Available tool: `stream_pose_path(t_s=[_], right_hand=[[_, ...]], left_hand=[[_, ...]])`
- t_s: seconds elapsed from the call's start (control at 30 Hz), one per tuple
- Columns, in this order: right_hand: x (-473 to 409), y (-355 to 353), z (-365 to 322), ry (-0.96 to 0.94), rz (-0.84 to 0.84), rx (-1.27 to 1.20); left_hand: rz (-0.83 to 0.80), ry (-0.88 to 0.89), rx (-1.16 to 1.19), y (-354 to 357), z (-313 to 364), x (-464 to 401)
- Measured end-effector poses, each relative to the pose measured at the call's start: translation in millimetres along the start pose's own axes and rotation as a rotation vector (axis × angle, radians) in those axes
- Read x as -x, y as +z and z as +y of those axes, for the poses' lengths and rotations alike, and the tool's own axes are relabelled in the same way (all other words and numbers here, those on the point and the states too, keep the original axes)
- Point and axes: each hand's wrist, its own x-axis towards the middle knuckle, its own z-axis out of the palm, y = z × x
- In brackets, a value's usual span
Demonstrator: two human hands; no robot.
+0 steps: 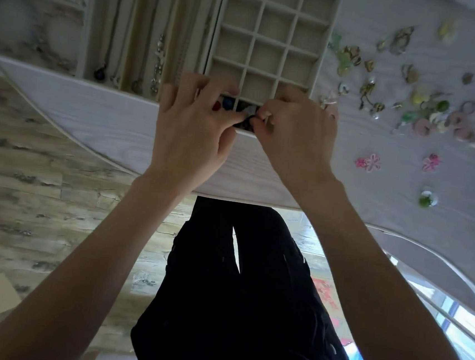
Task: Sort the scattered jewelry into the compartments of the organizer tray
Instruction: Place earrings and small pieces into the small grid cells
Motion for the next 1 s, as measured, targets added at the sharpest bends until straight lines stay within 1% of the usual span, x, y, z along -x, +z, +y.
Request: stream_pose_path(t_s=[0.13, 0.2, 0.23, 0.33, 0.47, 0.57, 0.63, 0.73, 0.8, 0.83, 0.9, 0.97, 1.0], right_hand=[[-1, 0, 0, -0.008, -0.073, 0.061], [-1, 3, 0, -0.038, -0.009, 0.077], [0, 1, -1, -0.039, 0.016, 0.056], [2, 2, 2, -0.038, 0.015, -0.028], [7, 1, 7, -0.033, 0.163, -0.216], [20, -2, 16, -0.040, 0.206, -0.339], [29, -11, 23, -0.044, 0.265, -0.362], [51, -27, 36, -0.030, 0.379, -0.344], [74, -39, 49, 0.009, 0.412, -0.316], [86, -42, 56, 0.029, 0.409, -0.313], [106, -42, 71, 0.082, 0.388, -0.308], [129, -39, 99, 0.200, 0.392, -0.281], [137, -32, 110, 0.270, 0.384, -0.288]], left_hand=[[-0.005, -0.007, -0.002, 0, -2, -1], [0.005, -0.003, -0.019, 0, -2, 0], [0.007, 0.003, -0.031, 0, -2, 0], [-0.004, 0.018, -0.050, 1, -3, 0], [0.032, 0.045, -0.022, 1, -5, 2], [0.095, 0.054, 0.089, -2, -3, 6], [0.104, 0.015, 0.201, -7, 1, 7], [0.048, -0.087, 0.500, -21, 19, 2], [-0.009, -0.100, 0.694, -29, 44, -4], [-0.048, -0.084, 0.743, -31, 58, -8], [-0.161, -0.008, 0.748, -28, 82, -17], [-0.304, 0.109, 0.672, -15, 115, -28], [-0.337, 0.156, 0.623, -7, 123, -31]])
